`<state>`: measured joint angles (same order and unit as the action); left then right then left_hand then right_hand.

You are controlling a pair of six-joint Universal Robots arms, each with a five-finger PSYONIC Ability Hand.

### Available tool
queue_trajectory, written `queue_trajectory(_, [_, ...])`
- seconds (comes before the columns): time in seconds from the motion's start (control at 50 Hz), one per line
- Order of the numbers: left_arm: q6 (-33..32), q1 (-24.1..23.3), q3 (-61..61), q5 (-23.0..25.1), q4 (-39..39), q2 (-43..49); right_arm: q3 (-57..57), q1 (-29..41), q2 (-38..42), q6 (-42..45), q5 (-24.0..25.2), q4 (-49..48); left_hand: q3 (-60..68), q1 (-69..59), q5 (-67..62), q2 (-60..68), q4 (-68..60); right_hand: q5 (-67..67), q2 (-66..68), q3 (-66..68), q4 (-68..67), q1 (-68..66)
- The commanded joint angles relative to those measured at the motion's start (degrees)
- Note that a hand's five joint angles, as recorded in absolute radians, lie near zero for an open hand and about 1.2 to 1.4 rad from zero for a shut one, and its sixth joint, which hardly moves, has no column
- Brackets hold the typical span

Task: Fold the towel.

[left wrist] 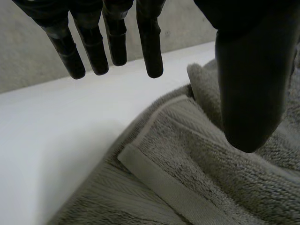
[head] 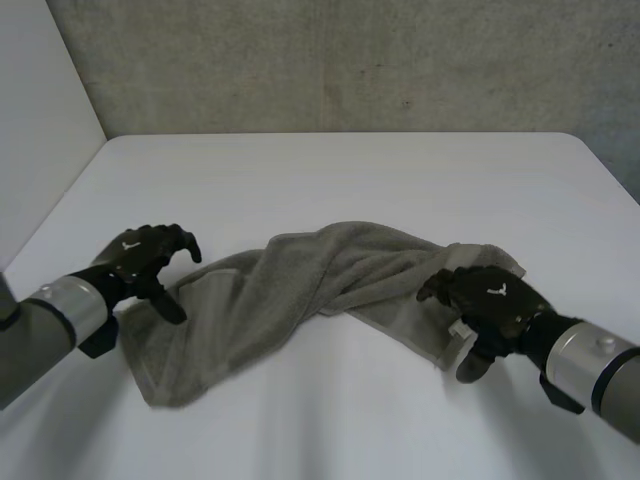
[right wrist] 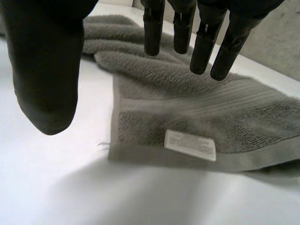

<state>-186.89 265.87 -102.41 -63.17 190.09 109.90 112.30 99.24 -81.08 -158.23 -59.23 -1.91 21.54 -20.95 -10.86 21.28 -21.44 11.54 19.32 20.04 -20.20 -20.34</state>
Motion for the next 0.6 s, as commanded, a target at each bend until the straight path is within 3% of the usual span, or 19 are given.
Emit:
queue_trajectory(0.02, [0.1, -2.7, 7.4, -3.8, -0.4, 8.5, 2.7, 0.3, 2.0, 1.7, 0.0, -4.2, 1.0, -1.5, -1.6, 1.2, -1.1, 0.3, 2.5, 1.8, -1.7, -1.5])
queue_trajectory(0.24, [0.4, -6.4, 15.6, -5.7, -0.6, 15.3, 4.0, 0.3, 2.6, 2.2, -1.8, -6.1, 2.5, -3.0, -3.1, 2.7, -2.6, 0.5, 2.7, 2.0, -1.8, -1.7])
queue_trajectory(0.34, [0.4, -7.9, 16.1, -5.6, -1.2, 15.6, 4.7, 0.1, 2.6, 2.0, -2.6, -7.9, 15.8, -16.3, -16.4, 16.0, -15.9, 1.7, 3.9, 3.2, -3.0, -2.9])
queue_trajectory(0.38, [0.5, -8.4, 15.8, -5.6, -2.3, 15.6, 5.0, 0.2, 2.6, 2.0, -2.9, -8.8, 32.5, -33.1, -33.2, 32.8, -32.6, 2.0, 4.2, 3.5, -3.3, -3.2])
queue_trajectory(0.6, [1.3, -8.8, 15.2, -5.5, -7.4, 14.9, 5.3, 1.4, 5.4, 1.8, -4.5, -12.9, 34.4, -35.0, -35.1, 34.7, -34.5, 7.7, 9.9, 9.2, -9.1, -8.9])
